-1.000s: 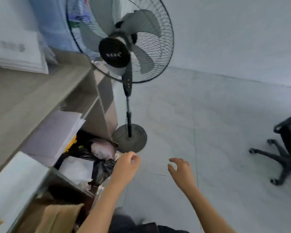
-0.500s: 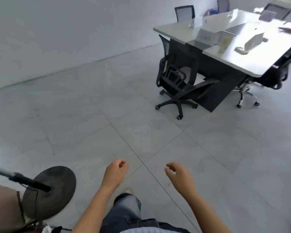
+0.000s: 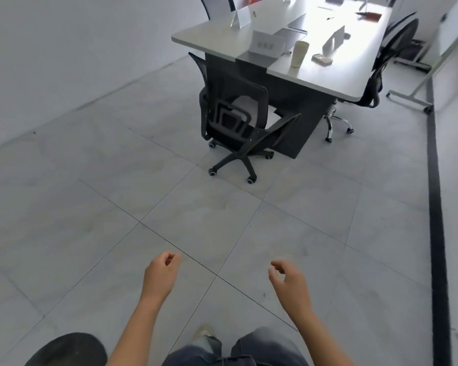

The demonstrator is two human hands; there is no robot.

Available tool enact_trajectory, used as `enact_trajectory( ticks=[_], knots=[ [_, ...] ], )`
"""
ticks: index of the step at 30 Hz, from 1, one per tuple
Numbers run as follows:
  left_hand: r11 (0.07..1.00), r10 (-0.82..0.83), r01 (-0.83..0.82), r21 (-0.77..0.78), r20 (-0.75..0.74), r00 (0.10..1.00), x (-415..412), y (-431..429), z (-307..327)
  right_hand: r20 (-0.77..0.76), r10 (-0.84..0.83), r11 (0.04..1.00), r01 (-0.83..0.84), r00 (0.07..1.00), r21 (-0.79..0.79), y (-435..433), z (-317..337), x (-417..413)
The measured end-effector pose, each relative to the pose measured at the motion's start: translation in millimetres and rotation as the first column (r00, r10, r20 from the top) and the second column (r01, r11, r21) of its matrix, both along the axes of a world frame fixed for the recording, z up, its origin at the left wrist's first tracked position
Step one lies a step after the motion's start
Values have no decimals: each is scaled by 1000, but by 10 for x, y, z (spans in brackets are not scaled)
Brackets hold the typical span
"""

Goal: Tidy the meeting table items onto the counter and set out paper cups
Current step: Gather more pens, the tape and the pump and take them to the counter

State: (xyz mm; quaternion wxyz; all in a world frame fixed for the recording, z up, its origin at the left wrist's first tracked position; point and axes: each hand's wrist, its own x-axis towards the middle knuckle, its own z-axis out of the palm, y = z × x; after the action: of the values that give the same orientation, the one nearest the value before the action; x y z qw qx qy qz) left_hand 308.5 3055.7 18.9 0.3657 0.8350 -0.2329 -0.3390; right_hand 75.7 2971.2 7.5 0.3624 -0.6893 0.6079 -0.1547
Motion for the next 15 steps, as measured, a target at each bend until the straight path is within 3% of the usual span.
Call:
enact_trajectory(
  ticks=[8, 15],
  knots=[
    [986, -154, 156, 58, -32, 988, -192, -889, -150, 1, -212, 976, 212, 977, 43, -405, -145, -340],
    [919, -394, 394, 12, 29, 918, -999, -2249, -12, 81, -343, 939, 345, 936, -2, -1410, -143, -1021]
  ],
)
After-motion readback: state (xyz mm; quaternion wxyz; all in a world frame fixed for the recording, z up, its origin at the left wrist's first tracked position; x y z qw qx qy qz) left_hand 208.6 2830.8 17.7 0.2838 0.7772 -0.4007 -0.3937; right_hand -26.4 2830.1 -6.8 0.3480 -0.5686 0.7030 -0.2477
